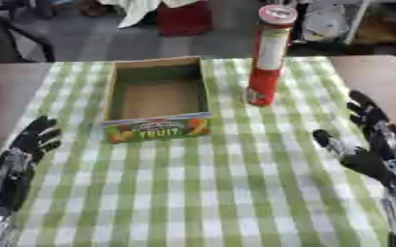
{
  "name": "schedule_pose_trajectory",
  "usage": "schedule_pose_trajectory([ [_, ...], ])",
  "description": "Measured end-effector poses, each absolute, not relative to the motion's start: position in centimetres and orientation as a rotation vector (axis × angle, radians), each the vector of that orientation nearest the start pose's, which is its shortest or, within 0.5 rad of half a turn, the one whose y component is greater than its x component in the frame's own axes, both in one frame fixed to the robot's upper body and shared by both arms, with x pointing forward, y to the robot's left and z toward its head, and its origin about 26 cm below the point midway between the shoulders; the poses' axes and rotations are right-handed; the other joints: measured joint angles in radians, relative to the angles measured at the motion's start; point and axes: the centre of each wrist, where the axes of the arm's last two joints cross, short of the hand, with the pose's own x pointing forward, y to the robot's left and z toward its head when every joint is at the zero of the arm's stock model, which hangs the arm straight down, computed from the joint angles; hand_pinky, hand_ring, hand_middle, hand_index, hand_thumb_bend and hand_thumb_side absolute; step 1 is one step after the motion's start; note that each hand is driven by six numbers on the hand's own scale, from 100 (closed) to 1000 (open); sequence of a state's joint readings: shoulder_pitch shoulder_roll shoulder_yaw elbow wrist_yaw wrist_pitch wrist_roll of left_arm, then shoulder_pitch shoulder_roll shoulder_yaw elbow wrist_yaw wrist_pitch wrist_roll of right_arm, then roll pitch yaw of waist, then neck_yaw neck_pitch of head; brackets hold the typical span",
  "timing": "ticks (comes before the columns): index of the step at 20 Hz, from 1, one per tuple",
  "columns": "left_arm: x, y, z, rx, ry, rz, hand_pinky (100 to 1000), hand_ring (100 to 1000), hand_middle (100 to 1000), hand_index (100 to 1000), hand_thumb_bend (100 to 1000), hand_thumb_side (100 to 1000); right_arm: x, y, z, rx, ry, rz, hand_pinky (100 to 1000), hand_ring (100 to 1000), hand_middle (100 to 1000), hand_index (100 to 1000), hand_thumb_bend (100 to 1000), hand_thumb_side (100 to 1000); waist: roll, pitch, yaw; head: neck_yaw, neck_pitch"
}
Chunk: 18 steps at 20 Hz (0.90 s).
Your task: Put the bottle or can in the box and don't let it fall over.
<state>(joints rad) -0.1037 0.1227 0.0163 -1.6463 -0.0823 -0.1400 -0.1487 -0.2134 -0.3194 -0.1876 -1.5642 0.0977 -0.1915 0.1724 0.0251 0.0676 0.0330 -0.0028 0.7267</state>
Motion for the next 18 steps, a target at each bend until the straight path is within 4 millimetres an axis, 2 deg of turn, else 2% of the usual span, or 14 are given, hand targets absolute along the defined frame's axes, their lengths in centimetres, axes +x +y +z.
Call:
schedule_pose_trajectory([
  [8,30.2,26.1,4.0,0.038,-1.858,-0.331,887,894,890,971,533,865,37.2,-35.9,10.0,-0.273,-1.93,0.434,1000,1000,1000,1000,652,408,0.004,0.0,0.011,-0.014,0.0],
  [18,30.2,25.7,3.9,0.013,-1.857,-0.347,887,893,889,971,533,865,42.6,-34.6,9.8,-0.244,-1.852,0.508,1000,1000,1000,1000,670,407,0.037,-0.001,0.046,-0.049,0.0],
])
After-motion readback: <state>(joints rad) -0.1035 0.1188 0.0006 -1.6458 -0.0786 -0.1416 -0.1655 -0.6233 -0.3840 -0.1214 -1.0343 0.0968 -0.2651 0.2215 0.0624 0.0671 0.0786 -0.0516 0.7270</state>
